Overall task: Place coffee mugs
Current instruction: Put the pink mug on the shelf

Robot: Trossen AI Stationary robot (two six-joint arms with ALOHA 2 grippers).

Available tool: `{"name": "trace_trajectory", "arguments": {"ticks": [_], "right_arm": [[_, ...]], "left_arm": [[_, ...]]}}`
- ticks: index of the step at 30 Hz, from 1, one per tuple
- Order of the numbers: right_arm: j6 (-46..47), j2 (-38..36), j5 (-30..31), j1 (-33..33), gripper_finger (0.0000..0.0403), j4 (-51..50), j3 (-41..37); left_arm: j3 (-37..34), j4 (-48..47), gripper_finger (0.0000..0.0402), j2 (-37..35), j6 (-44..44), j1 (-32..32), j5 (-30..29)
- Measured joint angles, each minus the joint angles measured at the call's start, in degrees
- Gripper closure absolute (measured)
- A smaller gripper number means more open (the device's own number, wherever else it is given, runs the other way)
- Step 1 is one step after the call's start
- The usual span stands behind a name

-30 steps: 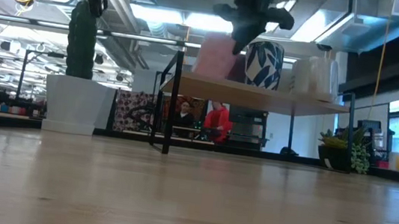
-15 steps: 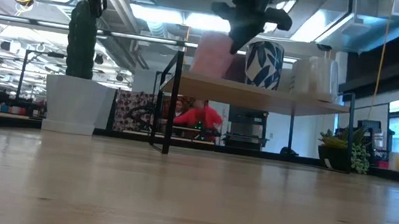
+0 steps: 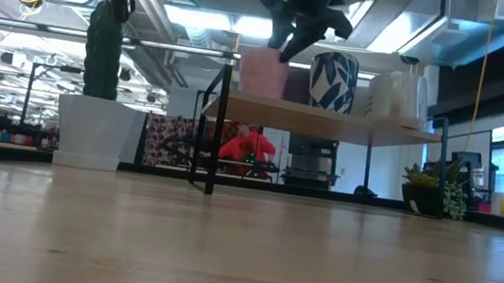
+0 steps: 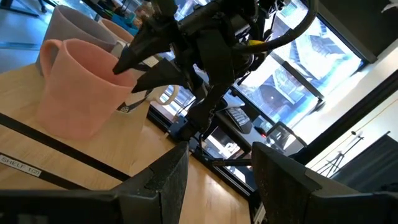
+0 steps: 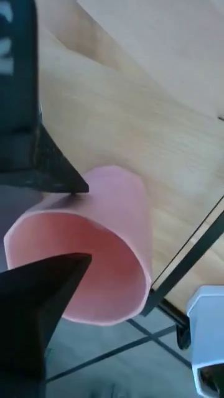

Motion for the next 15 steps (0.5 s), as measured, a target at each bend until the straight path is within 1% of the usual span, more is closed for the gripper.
{"name": "trace_trajectory", "arguments": {"ticks": [2,4,8,10,11,13,15], "right_arm": [[0.0,-0.1,0.6,0.0,0.0237,0.3,0.1],[0.4,-0.1,2.4,0.0,0.0231,-0.3,1.2],[0.9,-0.2,6.2,0.0,0.0229,-0.2,4.2],[2.8,-0.2,6.3,0.1,0.0229,-1.1,7.4],[3.5,-0.2,5.3,0.3,0.023,-2.1,9.6],[6.0,-0.3,3.5,0.7,0.0243,-5.1,13.6],[9.9,-0.9,3.6,1.7,0.0273,-5.5,13.9]], "left_arm": [[0.0,0.0,0.0231,0.0,0.0,0.0,0.0],[0.0,0.0,0.0231,0.0,0.0,0.0,0.0],[0.0,0.0,0.0231,0.0,0.0,0.0,0.0],[0.0,0.0,0.0231,0.0,0.0,0.0,0.0],[0.0,0.0,0.0231,0.0,0.0,0.0,0.0],[0.0,0.0,0.0231,0.0,0.0,0.0,0.0],[0.0,0.0,0.0231,0.0,0.0,0.0,0.0]]}}
